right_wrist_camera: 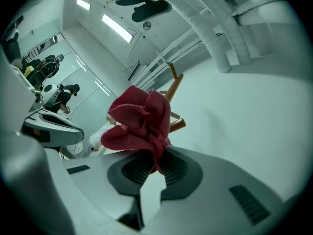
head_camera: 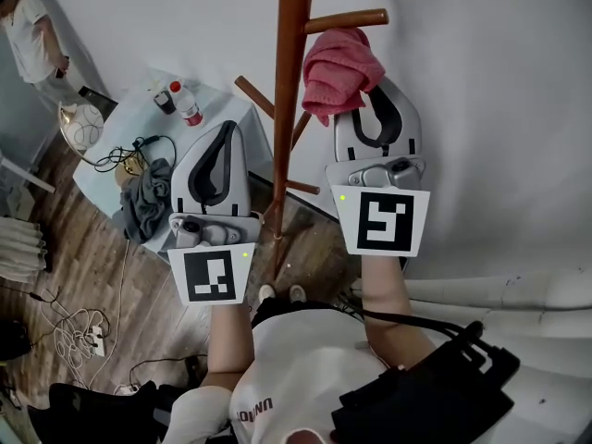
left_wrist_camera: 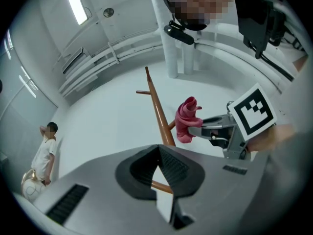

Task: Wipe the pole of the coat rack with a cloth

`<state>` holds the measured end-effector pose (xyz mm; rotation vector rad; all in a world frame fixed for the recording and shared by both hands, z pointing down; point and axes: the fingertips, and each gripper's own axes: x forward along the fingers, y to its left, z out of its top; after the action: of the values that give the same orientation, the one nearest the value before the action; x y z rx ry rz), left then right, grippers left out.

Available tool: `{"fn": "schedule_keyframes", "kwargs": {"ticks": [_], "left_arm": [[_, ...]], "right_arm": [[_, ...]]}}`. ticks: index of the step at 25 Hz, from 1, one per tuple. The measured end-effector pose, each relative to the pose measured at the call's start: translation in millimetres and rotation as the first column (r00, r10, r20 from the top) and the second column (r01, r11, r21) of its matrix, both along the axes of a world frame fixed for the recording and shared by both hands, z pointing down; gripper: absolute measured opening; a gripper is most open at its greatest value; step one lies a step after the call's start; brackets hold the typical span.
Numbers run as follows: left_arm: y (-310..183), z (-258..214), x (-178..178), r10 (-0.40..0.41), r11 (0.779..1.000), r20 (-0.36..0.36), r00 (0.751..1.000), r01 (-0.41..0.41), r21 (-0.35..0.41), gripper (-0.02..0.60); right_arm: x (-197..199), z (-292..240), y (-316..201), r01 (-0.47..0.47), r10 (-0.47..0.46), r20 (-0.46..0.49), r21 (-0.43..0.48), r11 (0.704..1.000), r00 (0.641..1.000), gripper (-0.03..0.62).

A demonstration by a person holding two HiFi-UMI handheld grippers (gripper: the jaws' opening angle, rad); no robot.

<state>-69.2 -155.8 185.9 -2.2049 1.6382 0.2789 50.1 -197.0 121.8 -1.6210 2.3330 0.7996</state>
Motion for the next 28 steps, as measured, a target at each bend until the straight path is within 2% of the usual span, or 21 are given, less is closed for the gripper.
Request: {"fn": "schedule_keyframes", "kwargs": {"ticks": [4, 12, 28], "left_arm": [[-12.3, -2.2, -2.1, 0.046, 0.999, -0.026, 0.999, -0.046, 0.003, 0.012], [-23.8, 0.4, 2.7, 0.084, 0.996, -0.021, 0.996, -0.084, -0.005, 0.012], [-25.4, 17.0, -5.4, 0.077, 0.996, -0.038, 0.996, -0.078, -0.037, 0.012]], "right_arm": [[-6.3, 4.6, -8.5, -0.018, 0.018, -0.023, -0.01, 1.0, 1.0, 0.048], [-7.9, 9.1, -15.6, -0.033, 0.032, -0.054, -0.023, 0.999, 0.998, 0.048], [-19.8, 26.7, -18.2, -0.015, 0.01, -0.1, -0.055, 0.998, 0.995, 0.048]]}}
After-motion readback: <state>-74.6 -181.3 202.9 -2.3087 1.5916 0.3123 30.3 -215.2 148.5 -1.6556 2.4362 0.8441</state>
